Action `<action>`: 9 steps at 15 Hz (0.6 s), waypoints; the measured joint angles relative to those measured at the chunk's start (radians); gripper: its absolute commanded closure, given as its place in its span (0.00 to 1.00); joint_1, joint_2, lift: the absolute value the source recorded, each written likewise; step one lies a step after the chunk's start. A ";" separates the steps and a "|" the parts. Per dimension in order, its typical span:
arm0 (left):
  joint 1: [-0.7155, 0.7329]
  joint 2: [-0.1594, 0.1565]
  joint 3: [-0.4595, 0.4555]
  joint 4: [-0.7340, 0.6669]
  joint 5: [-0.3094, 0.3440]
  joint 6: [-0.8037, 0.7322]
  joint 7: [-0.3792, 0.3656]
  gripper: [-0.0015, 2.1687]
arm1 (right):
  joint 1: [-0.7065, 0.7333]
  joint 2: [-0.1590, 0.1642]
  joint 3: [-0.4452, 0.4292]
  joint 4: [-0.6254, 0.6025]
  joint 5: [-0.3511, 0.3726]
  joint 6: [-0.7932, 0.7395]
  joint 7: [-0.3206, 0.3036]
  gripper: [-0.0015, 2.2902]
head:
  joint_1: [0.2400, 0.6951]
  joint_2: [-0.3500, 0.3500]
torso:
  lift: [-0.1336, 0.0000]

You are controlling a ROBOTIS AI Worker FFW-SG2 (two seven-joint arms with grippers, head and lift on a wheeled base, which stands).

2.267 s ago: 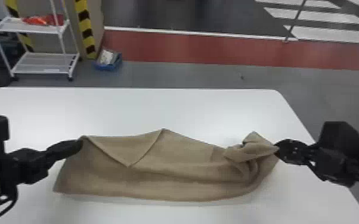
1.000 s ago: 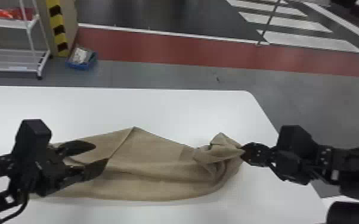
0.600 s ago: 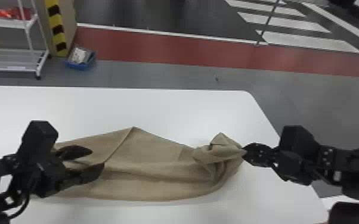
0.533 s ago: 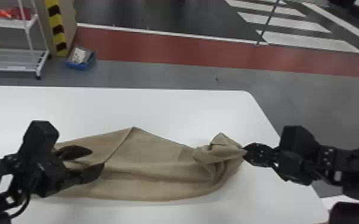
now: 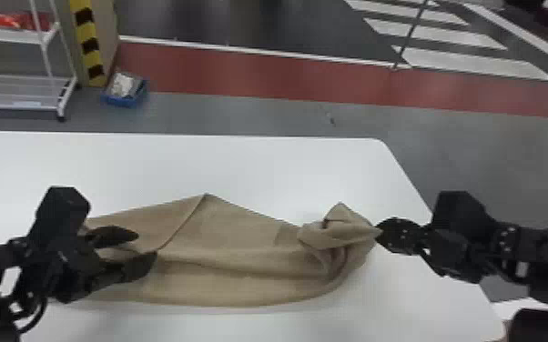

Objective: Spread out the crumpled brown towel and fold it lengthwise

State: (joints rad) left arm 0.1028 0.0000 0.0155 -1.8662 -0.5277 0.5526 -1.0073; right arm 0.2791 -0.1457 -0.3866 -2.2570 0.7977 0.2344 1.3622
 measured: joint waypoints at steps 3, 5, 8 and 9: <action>0.000 0.000 0.008 0.001 0.000 0.014 -0.009 0.27 | 0.000 0.000 0.000 -0.005 0.000 0.002 0.000 0.64 | 1.00 0.17 | 0.07; 0.000 0.002 0.012 0.001 0.000 0.020 -0.011 0.27 | 0.000 0.000 -0.001 -0.007 0.000 0.004 0.000 0.64 | 1.00 0.17 | 0.07; 0.000 0.002 0.014 -0.002 0.000 0.042 -0.016 0.27 | 0.000 0.000 0.000 -0.009 0.001 0.004 0.000 0.64 | 1.00 0.17 | 0.07; 0.000 0.001 0.014 -0.004 0.000 0.050 -0.016 0.27 | 0.000 0.000 0.000 -0.010 0.002 0.004 0.000 0.64 | 1.00 0.17 | 0.07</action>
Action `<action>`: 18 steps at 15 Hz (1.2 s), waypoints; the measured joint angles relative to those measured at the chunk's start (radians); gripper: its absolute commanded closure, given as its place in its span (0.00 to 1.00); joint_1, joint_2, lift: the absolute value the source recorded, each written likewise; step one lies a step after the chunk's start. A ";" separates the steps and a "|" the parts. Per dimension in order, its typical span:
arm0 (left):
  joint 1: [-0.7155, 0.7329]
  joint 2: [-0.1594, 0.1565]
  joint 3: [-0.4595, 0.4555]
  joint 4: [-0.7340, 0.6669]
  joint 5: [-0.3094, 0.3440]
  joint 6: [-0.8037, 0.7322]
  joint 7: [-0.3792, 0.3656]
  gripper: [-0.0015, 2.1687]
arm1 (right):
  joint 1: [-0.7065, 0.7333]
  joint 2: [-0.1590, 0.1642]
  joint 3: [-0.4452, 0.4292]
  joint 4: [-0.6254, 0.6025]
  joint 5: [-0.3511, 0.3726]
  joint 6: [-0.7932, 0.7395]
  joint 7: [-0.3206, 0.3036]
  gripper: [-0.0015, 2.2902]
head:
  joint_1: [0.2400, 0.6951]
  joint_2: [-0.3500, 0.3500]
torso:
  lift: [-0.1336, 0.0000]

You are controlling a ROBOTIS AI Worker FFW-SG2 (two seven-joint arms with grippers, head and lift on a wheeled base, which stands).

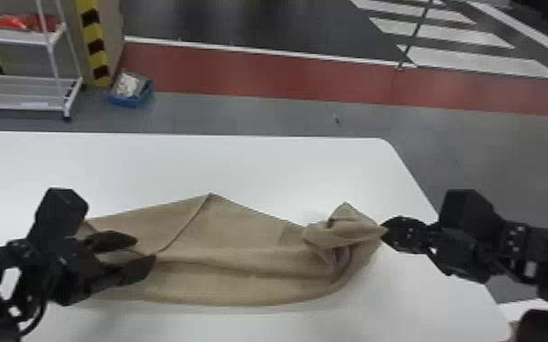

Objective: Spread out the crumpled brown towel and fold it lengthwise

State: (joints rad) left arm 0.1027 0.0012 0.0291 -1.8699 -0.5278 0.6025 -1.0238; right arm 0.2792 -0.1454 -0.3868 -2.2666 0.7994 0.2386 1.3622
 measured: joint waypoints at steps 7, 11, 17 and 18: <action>-0.019 -0.001 -0.010 -0.001 0.019 0.071 0.019 0.47 | 0.006 0.001 -0.004 0.000 0.006 0.000 0.000 0.64 | 1.00 0.17 | 0.07; -0.018 -0.001 -0.003 -0.003 0.066 0.075 0.023 0.29 | 0.008 0.001 -0.005 0.001 0.006 0.000 0.000 0.64 | 1.00 0.16 | 0.07; -0.017 -0.001 -0.001 -0.003 0.096 0.077 0.031 0.29 | 0.008 0.001 -0.001 0.002 0.006 0.001 0.000 0.64 | 1.00 0.16 | 0.07; -0.020 -0.001 -0.004 0.000 0.098 0.076 0.032 0.29 | 0.008 0.001 0.001 0.002 0.006 0.002 0.000 0.64 | 1.00 0.16 | 0.07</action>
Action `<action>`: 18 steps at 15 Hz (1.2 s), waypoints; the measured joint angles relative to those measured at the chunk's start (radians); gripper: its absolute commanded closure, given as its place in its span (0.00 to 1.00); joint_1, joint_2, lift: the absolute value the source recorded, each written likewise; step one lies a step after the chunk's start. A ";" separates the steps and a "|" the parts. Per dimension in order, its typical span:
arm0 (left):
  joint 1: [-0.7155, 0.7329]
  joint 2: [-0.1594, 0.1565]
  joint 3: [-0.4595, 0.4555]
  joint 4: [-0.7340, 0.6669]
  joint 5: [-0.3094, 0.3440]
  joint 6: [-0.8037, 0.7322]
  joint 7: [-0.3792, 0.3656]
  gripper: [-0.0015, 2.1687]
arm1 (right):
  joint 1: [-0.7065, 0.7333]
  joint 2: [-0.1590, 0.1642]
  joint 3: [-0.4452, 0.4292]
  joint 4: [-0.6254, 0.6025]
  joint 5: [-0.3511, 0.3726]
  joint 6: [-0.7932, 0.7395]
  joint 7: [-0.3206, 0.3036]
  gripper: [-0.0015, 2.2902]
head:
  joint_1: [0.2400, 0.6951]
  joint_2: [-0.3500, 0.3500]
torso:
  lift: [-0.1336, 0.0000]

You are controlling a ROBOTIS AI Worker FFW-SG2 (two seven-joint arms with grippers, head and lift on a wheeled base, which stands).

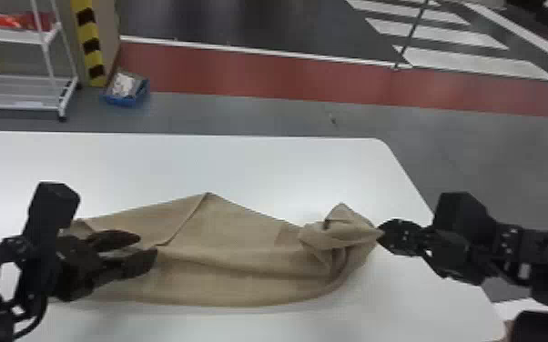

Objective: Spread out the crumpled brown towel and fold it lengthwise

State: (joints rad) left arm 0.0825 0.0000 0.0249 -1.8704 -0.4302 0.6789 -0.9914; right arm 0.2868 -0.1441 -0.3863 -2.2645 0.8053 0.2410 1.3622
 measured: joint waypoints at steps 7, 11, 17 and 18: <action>-0.010 0.000 -0.005 0.007 0.001 0.001 -0.005 0.43 | 0.000 0.001 -0.002 -0.001 0.000 0.010 0.000 0.64 | 1.00 0.15 | 0.07; -0.009 0.000 0.005 -0.001 0.001 0.020 -0.014 0.43 | -0.001 0.002 -0.004 -0.001 0.000 0.010 0.000 0.64 | 1.00 0.15 | 0.07; 0.021 0.000 0.074 -0.209 0.082 0.160 -0.008 0.45 | -0.043 0.001 -0.050 -0.001 -0.010 0.009 0.000 0.65 | 1.00 0.16 | 0.07; 0.033 0.000 0.105 -0.263 0.107 0.183 -0.006 0.54 | -0.046 0.001 -0.057 -0.001 -0.011 0.003 0.000 0.64 | 1.00 0.19 | 0.07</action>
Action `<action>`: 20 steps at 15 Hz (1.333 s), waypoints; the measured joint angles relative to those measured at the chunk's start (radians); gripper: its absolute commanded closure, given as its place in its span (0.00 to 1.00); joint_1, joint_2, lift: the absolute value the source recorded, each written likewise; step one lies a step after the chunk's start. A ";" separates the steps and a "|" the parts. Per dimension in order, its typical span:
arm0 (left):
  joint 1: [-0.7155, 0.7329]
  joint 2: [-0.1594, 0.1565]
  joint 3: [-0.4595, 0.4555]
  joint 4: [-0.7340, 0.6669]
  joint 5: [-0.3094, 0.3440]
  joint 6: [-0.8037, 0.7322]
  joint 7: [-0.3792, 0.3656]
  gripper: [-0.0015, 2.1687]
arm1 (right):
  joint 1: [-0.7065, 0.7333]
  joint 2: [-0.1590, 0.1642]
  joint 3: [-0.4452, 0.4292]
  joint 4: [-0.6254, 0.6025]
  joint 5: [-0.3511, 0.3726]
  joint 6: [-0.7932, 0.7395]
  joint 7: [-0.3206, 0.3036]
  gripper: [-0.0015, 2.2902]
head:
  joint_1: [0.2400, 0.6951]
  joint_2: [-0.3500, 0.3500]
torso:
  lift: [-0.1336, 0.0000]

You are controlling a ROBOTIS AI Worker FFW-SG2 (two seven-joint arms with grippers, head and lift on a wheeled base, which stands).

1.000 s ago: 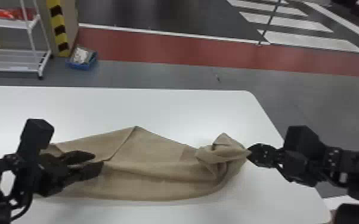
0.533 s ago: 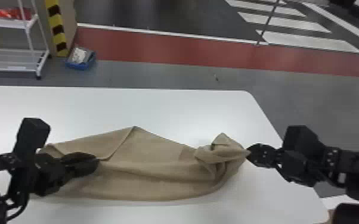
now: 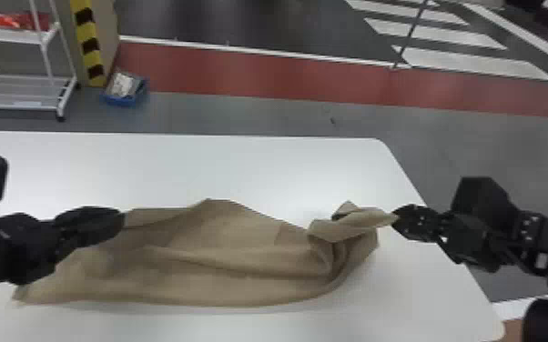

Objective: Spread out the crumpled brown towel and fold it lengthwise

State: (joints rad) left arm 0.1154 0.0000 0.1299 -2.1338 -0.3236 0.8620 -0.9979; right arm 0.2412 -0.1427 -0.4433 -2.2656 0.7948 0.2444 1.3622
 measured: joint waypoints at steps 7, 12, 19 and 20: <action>-0.054 0.000 0.178 -0.165 0.104 0.195 0.065 0.58 | -0.145 -0.017 -0.067 0.005 -0.036 -0.007 0.000 0.64 | 1.00 0.29 | 0.07; -0.221 0.000 0.211 -0.094 0.087 0.263 0.116 0.58 | -0.300 -0.059 -0.037 0.113 -0.017 -0.006 0.000 0.64 | 0.87 0.34 | 0.07; -0.452 0.000 0.273 0.120 0.077 0.318 0.172 0.58 | -0.397 -0.100 0.017 0.199 0.053 0.010 0.000 0.64 | 0.71 0.39 | 0.07; -0.451 0.000 0.283 0.121 0.080 0.324 0.168 0.58 | -0.379 -0.103 0.015 0.199 0.063 0.010 0.000 0.64 | 0.72 0.39 | 0.07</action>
State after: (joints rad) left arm -0.3357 0.0000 0.4132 -2.0125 -0.2438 1.1861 -0.8297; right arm -0.1382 -0.2456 -0.4287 -2.0668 0.8576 0.2546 1.3622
